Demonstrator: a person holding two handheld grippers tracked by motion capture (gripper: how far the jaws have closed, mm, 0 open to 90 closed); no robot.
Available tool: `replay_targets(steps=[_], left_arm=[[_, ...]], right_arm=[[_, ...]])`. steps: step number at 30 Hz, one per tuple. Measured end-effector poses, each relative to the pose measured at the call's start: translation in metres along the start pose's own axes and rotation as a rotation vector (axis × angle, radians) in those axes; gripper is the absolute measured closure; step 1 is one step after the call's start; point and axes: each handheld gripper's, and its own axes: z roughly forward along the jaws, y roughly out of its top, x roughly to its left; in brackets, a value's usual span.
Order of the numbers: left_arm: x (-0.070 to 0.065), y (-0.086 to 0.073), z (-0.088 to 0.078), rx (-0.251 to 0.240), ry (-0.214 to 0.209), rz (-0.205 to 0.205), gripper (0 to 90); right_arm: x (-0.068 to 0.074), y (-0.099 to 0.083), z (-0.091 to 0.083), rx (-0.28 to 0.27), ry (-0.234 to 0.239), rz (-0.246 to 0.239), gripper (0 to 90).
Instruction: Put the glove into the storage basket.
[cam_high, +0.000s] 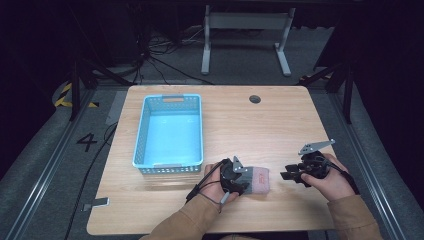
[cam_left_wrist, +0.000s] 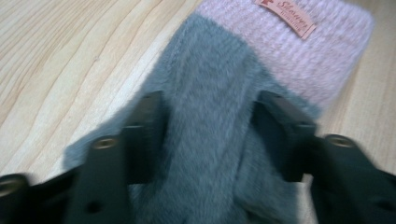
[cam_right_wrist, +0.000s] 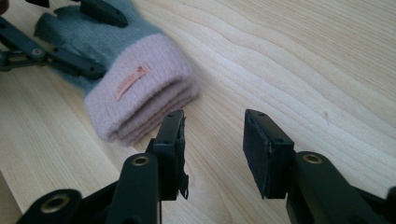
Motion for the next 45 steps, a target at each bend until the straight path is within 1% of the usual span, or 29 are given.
replay_targets(steps=[2,4,5,6,9,11,15,18,19,20,21,23,27,28,32,34,35,37,43,45], left_arm=[[0.003,-0.001,-0.001,-0.011,-0.023,-0.013,57.2],[0.007,-0.002,-0.002,-0.014,-0.043,-0.038,61.5],[0.007,-0.002,-0.002,-0.023,-0.04,-0.046,63.1],[0.007,-0.001,-0.003,-0.016,-0.044,-0.042,64.5],[0.004,0.0,-0.004,-0.017,-0.03,-0.039,66.9],[0.005,0.001,-0.006,-0.018,-0.038,-0.042,68.2],[0.004,0.004,-0.012,-0.023,-0.051,-0.056,69.7],[0.003,0.008,-0.019,-0.026,-0.051,-0.042,70.4],[0.003,0.009,-0.021,-0.034,-0.051,-0.048,70.5],[0.004,0.01,-0.025,-0.027,-0.056,-0.043,70.5],[0.004,0.011,-0.028,-0.037,-0.053,-0.048,70.4],[0.007,0.014,-0.034,-0.053,-0.057,-0.045,70.4],[0.011,0.018,-0.048,-0.073,-0.078,-0.055,70.4],[0.012,0.019,-0.052,-0.078,-0.079,-0.049,70.4],[0.017,0.023,-0.066,-0.102,-0.089,-0.059,70.4],[0.019,0.024,-0.071,-0.096,-0.085,-0.056,70.4],[0.02,0.024,-0.073,-0.097,-0.08,-0.056,70.3],[0.023,0.024,-0.077,-0.103,-0.083,-0.06,70.3],[0.032,0.024,-0.093,-0.14,-0.087,-0.078,70.2],[0.036,0.025,-0.099,-0.15,-0.088,-0.091,70.2]], right_arm=[[0.0,0.0,0.001,-0.004,0.005,-0.004,60.0],[0.0,0.001,0.001,-0.006,0.012,-0.007,60.0],[0.0,0.001,0.001,-0.006,0.012,-0.007,60.1],[0.0,0.001,0.001,-0.006,0.013,-0.007,60.1],[-0.001,0.001,0.001,-0.007,0.013,-0.007,60.3],[-0.002,0.001,0.001,-0.008,0.012,-0.005,60.3],[-0.002,0.001,0.002,-0.006,0.014,-0.006,60.3],[-0.003,0.001,0.001,-0.009,0.014,-0.001,60.4],[-0.003,0.001,0.001,-0.009,0.013,-0.002,60.4],[-0.004,0.001,0.001,-0.01,0.012,-0.001,60.4],[-0.004,0.001,0.001,-0.01,0.012,0.0,60.4],[-0.005,0.001,0.001,-0.011,0.011,0.001,60.5],[-0.006,0.001,0.002,-0.011,0.012,0.005,60.5],[-0.006,0.001,0.002,-0.011,0.01,0.007,60.5],[-0.007,0.002,0.003,-0.006,0.012,0.009,60.5],[-0.007,0.003,0.004,-0.005,0.009,0.01,60.5],[-0.007,0.003,0.005,-0.002,0.014,0.007,60.5],[-0.008,0.004,0.006,0.0,0.015,0.005,60.5],[-0.009,0.008,0.009,0.001,0.023,-0.002,60.5],[-0.009,0.01,0.011,0.002,0.026,-0.005,60.5]])
